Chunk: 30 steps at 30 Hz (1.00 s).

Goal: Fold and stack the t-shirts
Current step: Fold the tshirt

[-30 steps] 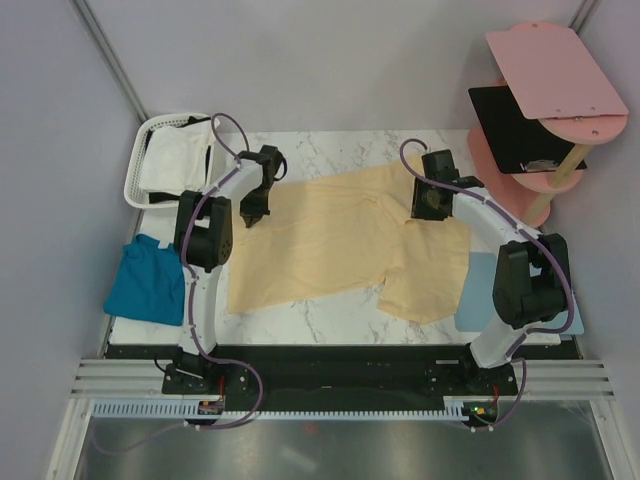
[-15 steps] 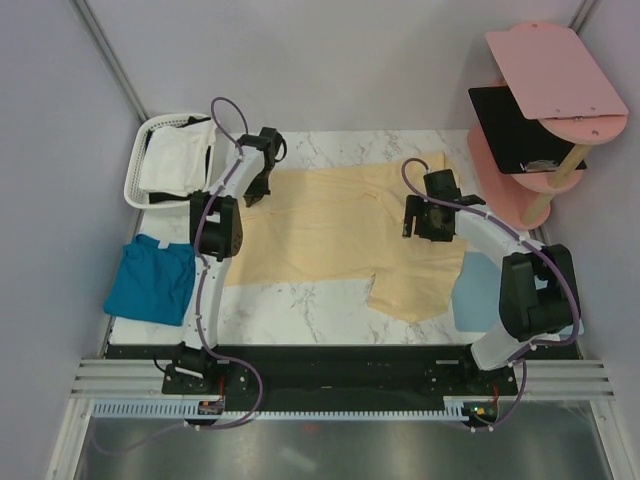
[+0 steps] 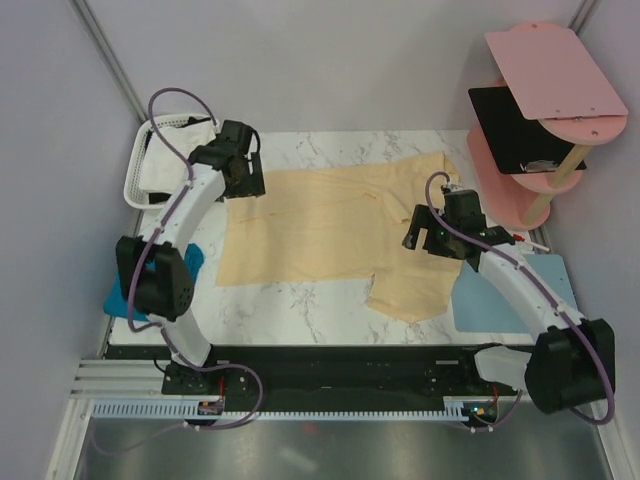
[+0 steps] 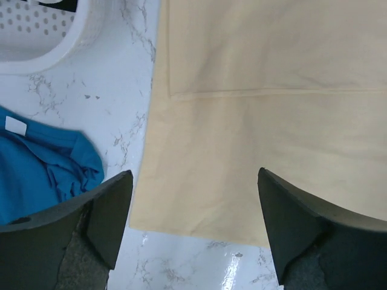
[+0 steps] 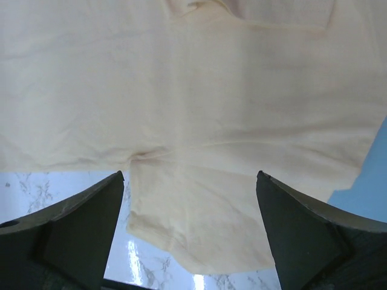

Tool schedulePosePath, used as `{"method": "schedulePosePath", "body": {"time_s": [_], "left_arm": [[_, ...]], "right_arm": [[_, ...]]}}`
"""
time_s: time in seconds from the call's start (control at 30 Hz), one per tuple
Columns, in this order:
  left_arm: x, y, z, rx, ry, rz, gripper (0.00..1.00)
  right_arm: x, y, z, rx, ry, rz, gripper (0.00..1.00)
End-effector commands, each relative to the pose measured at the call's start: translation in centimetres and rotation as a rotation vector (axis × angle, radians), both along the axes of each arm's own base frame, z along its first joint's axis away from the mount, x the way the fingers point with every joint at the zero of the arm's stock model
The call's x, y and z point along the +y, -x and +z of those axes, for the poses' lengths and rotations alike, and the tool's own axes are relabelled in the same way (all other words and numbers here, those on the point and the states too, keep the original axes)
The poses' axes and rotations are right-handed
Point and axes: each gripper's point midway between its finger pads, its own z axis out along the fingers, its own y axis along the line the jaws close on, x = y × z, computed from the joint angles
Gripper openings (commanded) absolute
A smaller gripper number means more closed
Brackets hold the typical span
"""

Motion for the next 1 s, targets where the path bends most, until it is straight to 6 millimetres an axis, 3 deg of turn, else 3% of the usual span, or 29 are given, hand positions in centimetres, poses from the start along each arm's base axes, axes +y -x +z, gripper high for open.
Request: {"method": "schedulePosePath", "body": {"time_s": [0.0, 0.03, 0.1, 0.17, 0.2, 0.33, 0.47, 0.6, 0.73, 0.97], "left_arm": [[-0.5, 4.7, -0.3, -0.009, 0.11, 0.035, 0.94], [-0.2, 6.5, -1.8, 0.033, 0.111, 0.046, 0.95], [-0.3, 8.3, -2.3, 0.049, 0.141, 0.061, 0.96], [0.0, 10.4, -2.8, 0.058, 0.155, 0.075, 0.97], [0.1, 10.9, -2.8, 0.054, 0.163, 0.082, 0.97], [0.3, 13.0, -3.5, 0.06, 0.172, 0.08, 0.97], [0.2, 13.6, -3.6, 0.057, 0.183, 0.074, 0.97], [-0.2, 13.6, -3.6, 0.055, 0.195, 0.067, 0.97], [-0.7, 13.4, -3.4, 0.049, 0.202, 0.053, 0.97], [-1.0, 13.2, -3.6, 0.048, 0.196, 0.038, 0.97]], "right_arm": [[0.3, 4.5, -1.4, 0.083, -0.103, -0.059, 0.94], [0.8, 5.4, -1.3, 0.09, -0.142, -0.047, 0.93], [1.4, 8.0, -2.8, 0.171, -0.203, -0.058, 0.91], [2.5, 9.8, -2.4, 0.186, -0.3, -0.063, 0.9], [2.4, 11.2, -3.3, 0.228, -0.313, -0.084, 0.89], [3.0, 14.1, -1.3, 0.195, -0.447, -0.13, 0.81], [2.9, 16.8, -0.7, 0.217, -0.514, -0.187, 0.71], [2.7, 19.3, -2.2, 0.283, -0.55, -0.243, 0.62], [3.4, 19.8, -2.8, 0.307, -0.647, -0.289, 0.59], [4.4, 20.0, -5.7, 0.389, -0.725, -0.317, 0.52]]}}
